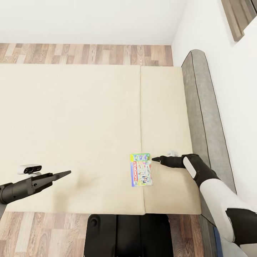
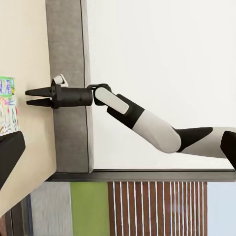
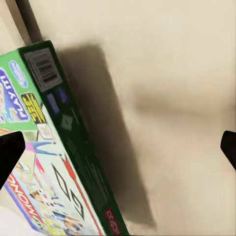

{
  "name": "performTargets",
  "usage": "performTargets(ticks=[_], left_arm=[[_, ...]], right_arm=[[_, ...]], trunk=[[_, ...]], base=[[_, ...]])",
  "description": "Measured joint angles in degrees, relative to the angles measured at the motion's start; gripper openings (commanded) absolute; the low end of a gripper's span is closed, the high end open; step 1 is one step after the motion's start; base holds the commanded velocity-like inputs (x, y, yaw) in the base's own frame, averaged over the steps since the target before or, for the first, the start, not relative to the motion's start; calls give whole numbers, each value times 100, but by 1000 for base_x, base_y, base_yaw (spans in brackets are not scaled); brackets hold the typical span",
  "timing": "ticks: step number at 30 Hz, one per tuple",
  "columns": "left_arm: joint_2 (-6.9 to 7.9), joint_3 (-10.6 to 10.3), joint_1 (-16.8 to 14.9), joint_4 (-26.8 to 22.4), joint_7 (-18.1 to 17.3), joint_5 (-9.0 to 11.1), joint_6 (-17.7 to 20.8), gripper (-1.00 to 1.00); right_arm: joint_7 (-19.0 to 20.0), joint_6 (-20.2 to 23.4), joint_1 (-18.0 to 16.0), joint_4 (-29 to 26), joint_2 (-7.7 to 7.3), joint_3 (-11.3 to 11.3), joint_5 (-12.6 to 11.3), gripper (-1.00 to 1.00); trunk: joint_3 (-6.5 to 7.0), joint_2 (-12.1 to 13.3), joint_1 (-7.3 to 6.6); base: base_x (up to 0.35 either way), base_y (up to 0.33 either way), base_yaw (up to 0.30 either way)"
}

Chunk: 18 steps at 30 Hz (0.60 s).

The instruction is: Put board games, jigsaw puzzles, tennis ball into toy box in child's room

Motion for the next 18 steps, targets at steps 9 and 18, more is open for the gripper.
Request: performTargets(ticks=[9,18], left_arm=[[0,1,0,0,0,8,0,100],[0,3,0,0,0,2,0,100]], right_arm=[[3,40,4,7,31,1,-34,100],[3,48,11,14,96,3,-51,100]], trunk=[[0,0,0],[0,0,0]], base=[[0,0,0],[0,0,0]])
